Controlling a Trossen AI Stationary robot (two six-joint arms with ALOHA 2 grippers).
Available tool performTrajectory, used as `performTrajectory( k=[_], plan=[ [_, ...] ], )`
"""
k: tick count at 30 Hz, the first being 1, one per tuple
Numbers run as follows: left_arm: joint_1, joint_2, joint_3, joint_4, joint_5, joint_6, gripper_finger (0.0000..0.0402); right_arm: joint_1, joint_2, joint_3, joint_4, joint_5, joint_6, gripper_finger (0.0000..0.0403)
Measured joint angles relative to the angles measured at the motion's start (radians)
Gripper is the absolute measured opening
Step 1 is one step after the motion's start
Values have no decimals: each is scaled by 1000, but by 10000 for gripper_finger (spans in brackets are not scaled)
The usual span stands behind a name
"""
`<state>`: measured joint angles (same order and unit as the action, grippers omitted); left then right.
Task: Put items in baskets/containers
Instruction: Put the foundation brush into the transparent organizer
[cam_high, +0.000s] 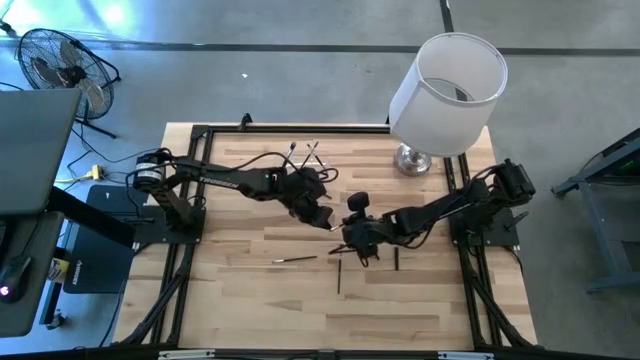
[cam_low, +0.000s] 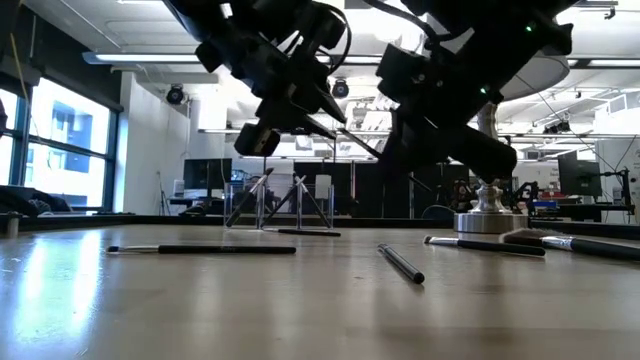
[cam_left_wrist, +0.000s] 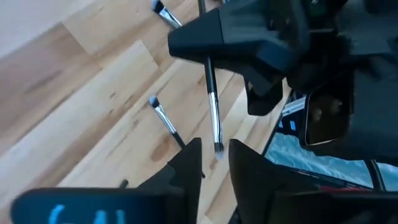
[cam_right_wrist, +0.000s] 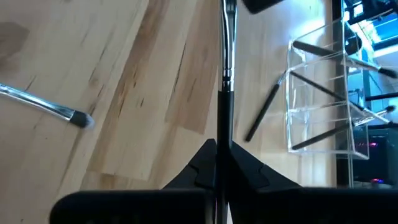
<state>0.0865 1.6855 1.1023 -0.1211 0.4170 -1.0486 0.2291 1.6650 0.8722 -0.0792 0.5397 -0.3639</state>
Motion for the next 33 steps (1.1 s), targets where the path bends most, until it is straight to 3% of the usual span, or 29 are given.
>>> performTrajectory(
  k=[8, 12, 21, 26, 29, 33],
  plan=[
    [108, -2, 0, -35, 49, 187, 121, -14, 0, -3, -22, -42, 228, 8],
    [203, -53, 2, -160, 70, 272, 122, -42, 0, -4, -27, -86, 410, 8],
    [332, -246, 2, -542, -168, 612, 122, -149, -3, -5, 39, -153, 693, 8],
    [339, -366, 0, -723, -343, 810, 109, -263, -3, -5, 262, -244, 728, 8],
    [340, -449, -54, -723, -404, 889, 82, -335, 1, -4, 455, -302, 755, 8],
    [340, -600, -207, -613, -433, 914, 46, -406, 14, -2, 614, -280, 797, 8]
  ],
)
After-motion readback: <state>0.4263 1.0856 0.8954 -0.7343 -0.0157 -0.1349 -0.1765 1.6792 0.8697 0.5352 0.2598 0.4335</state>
